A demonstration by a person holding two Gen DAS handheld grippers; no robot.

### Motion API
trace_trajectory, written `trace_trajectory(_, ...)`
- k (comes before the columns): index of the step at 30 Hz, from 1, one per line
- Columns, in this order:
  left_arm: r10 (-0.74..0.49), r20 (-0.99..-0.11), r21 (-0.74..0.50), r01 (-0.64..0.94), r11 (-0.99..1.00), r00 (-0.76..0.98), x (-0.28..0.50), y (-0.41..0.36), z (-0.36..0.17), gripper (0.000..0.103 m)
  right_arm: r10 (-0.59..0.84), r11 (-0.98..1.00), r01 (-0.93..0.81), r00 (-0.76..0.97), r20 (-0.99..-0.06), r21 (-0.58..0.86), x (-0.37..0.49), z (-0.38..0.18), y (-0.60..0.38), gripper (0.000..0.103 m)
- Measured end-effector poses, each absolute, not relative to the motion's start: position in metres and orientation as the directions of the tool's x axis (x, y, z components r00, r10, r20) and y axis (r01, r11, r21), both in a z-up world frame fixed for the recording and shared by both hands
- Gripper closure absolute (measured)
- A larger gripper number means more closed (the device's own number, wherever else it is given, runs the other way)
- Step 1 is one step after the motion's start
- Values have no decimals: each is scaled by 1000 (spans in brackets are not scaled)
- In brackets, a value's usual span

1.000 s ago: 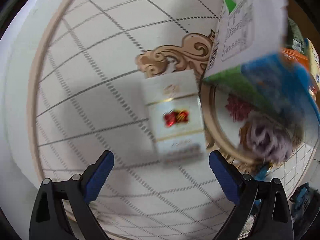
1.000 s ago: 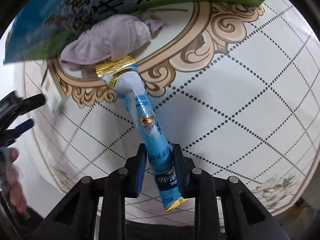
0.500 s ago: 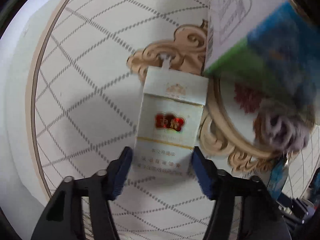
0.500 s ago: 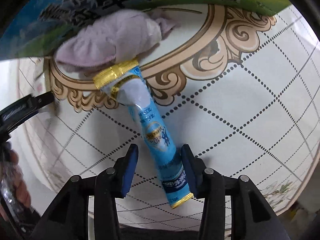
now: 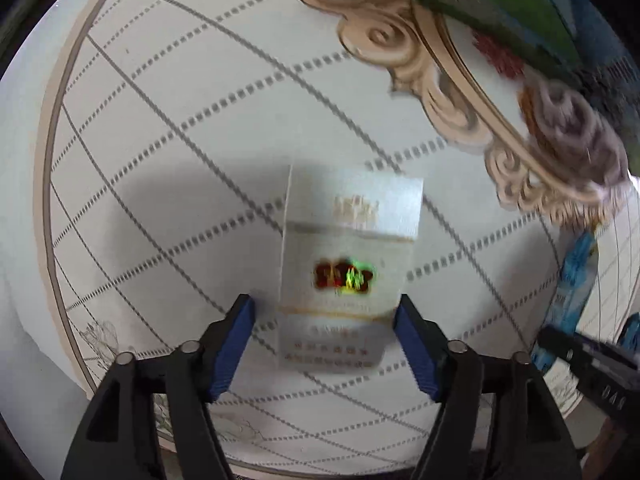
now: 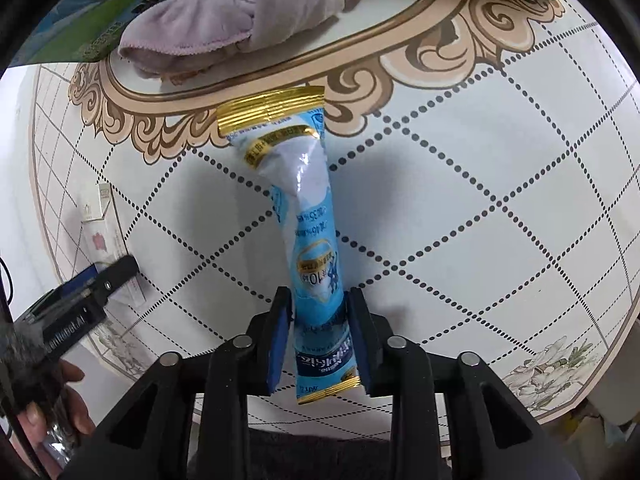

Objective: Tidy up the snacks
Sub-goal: 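Carry both items into the box and open both grippers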

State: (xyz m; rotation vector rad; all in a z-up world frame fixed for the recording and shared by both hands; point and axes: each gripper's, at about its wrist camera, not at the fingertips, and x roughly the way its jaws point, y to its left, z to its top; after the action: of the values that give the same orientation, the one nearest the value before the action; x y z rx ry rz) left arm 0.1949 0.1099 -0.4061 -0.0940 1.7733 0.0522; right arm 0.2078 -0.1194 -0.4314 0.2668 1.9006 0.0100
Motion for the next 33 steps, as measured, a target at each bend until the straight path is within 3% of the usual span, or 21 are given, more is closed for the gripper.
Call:
trace_trajectory(3, -31, -984, -14, -96, 995, -178, 211, 112, -407, 27, 168, 978, 171, -320, -932, 117, 206, -434, -112, 65)
trace_trajectory(5, -36, -986, -20, -98, 995, -162, 215, 111, -404, 37, 134, 984, 154, -322, -937, 88, 208, -433, -106, 67)
trace_trajectory(7, -26, -989, -16, -69, 997, -148, 216, 100, -396, 50, 77, 992, 117, -322, -944, 41, 206, -434, -96, 80)
trace_trajectory(11, -26, -989, -20, -47, 999, -147, 214, 90, -383, 50, 77, 994, 92, -301, -950, 52, 202, -427, -90, 87)
trace_trajectory(19, -103, -993, -102, -30, 994, -54, 209, 91, -334, 50, 154, 987, 85, -226, -962, 138, 186, -386, -88, 88)
trace_trajectory(27, -246, -964, -240, 63, 969, 101, 187, 56, -205, 50, 299, 953, 74, -89, -950, 293, 184, -287, -106, 88)
trace_trajectory(33, -335, -926, -311, 149, 939, 176, 245, 6, -149, 50, 341, 936, 75, 44, -939, 343, 226, -207, -142, 88)
